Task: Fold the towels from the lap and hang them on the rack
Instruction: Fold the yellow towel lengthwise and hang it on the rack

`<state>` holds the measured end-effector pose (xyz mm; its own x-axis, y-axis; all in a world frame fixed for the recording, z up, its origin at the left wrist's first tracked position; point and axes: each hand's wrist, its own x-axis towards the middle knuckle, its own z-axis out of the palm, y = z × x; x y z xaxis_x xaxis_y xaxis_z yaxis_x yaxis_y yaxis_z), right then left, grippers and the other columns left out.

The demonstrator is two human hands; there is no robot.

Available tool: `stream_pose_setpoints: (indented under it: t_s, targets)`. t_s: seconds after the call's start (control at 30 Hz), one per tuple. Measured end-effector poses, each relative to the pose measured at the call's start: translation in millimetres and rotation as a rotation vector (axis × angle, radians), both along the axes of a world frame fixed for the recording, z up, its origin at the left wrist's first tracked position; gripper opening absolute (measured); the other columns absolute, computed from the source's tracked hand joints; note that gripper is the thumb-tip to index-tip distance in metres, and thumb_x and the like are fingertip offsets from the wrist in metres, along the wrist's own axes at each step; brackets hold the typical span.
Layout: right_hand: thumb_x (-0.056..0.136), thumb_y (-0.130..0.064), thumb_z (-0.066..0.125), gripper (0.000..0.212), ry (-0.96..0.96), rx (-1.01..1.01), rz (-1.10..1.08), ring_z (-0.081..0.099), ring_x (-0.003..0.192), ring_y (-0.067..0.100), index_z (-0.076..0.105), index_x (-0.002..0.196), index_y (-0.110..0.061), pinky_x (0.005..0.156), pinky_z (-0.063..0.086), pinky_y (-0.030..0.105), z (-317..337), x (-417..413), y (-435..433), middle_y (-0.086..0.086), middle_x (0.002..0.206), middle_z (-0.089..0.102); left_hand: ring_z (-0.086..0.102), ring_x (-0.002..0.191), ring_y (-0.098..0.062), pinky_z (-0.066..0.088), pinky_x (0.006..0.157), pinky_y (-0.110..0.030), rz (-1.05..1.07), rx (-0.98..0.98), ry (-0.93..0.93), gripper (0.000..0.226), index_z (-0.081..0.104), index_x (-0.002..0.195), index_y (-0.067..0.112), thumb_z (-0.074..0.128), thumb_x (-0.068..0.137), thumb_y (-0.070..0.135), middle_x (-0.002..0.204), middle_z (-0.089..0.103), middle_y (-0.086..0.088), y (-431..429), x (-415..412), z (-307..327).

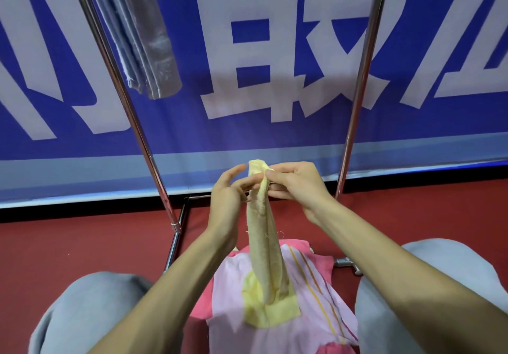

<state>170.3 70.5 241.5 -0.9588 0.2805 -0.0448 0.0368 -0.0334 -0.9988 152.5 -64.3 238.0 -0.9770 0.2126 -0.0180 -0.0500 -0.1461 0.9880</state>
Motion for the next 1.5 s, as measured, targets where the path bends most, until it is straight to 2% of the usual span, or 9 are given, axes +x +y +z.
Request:
stream_pose_setpoints:
  t_s: [0.23, 0.37, 0.53, 0.63, 0.7, 0.8, 1.0, 1.17, 1.5]
  targets:
    - [0.085, -0.004, 0.066, 0.013, 0.038, 0.151, -0.043, 0.068, 0.073, 0.013, 0.07, 0.097, -0.002, 0.065, 0.058, 0.023, 0, 4, 8, 0.012, 0.087, 0.072, 0.057, 0.066, 0.003, 0.04, 0.054, -0.006, -0.113, -0.198, 0.165, 0.062, 0.053, 0.12, 0.019, 0.033, 0.075, -0.018, 0.098, 0.075, -0.001, -6, 1, 5]
    - [0.086, -0.005, 0.062, 0.012, -0.002, 0.318, -0.068, 0.066, 0.075, 0.016, 0.071, 0.087, -0.013, 0.069, 0.057, 0.033, -1, 1, 17, 0.003, 0.078, 0.069, 0.061, 0.088, -0.003, 0.043, 0.068, -0.009, -0.141, -0.273, 0.241, 0.064, 0.045, 0.13, 0.016, 0.036, 0.075, -0.017, 0.096, 0.071, 0.003, -15, -11, 0]
    - [0.091, -0.002, 0.056, 0.013, 0.072, 0.346, 0.138, 0.059, 0.078, 0.013, 0.068, 0.094, -0.006, 0.085, 0.051, 0.038, 12, 9, 23, 0.001, 0.078, 0.066, 0.035, 0.126, -0.006, 0.029, 0.096, -0.008, -0.246, -0.736, 0.658, 0.091, 0.02, 0.147, 0.028, 0.071, 0.076, 0.004, 0.133, 0.033, 0.007, -30, -24, -3]
    - [0.092, 0.005, 0.05, 0.019, 0.162, 0.338, 0.317, 0.054, 0.068, 0.008, 0.064, 0.09, -0.009, 0.07, 0.046, 0.024, 21, 16, 21, -0.003, 0.071, 0.06, 0.045, 0.121, -0.007, 0.04, 0.098, -0.017, -0.307, -0.679, 0.626, 0.087, 0.031, 0.143, 0.031, 0.081, 0.073, 0.023, 0.132, 0.045, 0.007, -31, -24, 0]
    - [0.093, 0.006, 0.049, 0.022, 0.176, 0.354, 0.324, 0.053, 0.065, 0.005, 0.063, 0.088, -0.011, 0.067, 0.045, 0.02, 22, 17, 23, -0.004, 0.07, 0.058, 0.062, 0.098, -0.012, 0.051, 0.089, -0.037, -0.318, -0.644, 0.603, 0.052, 0.058, 0.119, 0.027, 0.079, 0.072, 0.035, 0.108, 0.066, 0.005, -32, -25, 1]
    - [0.092, 0.002, 0.05, 0.019, 0.187, 0.465, 0.237, 0.055, 0.069, 0.01, 0.063, 0.09, -0.01, 0.07, 0.048, 0.032, 19, 14, 31, 0.003, 0.073, 0.062, 0.054, 0.066, -0.013, 0.048, 0.069, -0.046, -0.3, -0.609, 0.595, 0.028, 0.066, 0.085, 0.017, 0.072, 0.076, 0.043, 0.071, 0.062, 0.002, -31, -20, 1]
    - [0.095, -0.013, 0.05, 0.016, 0.22, 0.642, 0.084, 0.052, 0.063, 0.011, 0.062, 0.105, -0.018, 0.066, 0.042, 0.028, 12, 10, 35, 0.006, 0.067, 0.061, 0.054, 0.068, -0.011, 0.048, 0.066, -0.037, -0.145, -0.517, 0.625, 0.02, 0.064, 0.087, 0.017, 0.056, 0.093, 0.035, 0.073, 0.064, -0.004, -26, -14, 5]
    - [0.092, -0.011, 0.054, 0.015, 0.217, 0.621, 0.053, 0.065, 0.081, 0.006, 0.067, 0.095, -0.017, 0.08, 0.05, 0.03, 10, 8, 28, -0.007, 0.085, 0.07, 0.043, 0.055, -0.001, 0.034, 0.055, -0.02, -0.135, -0.615, 0.689, 0.03, 0.055, 0.071, 0.019, 0.047, 0.099, 0.029, 0.056, 0.047, 0.014, -19, -9, 2]
    - [0.084, -0.014, 0.071, 0.02, 0.156, 0.368, 0.083, 0.066, 0.077, 0.016, 0.07, 0.102, -0.005, 0.081, 0.054, 0.031, 7, 11, 29, 0.019, 0.085, 0.072, 0.053, 0.068, -0.009, 0.044, 0.065, -0.033, -0.05, -0.345, 0.503, 0.023, 0.068, 0.087, 0.015, 0.055, 0.093, 0.033, 0.074, 0.065, 0.003, -22, -16, -1]
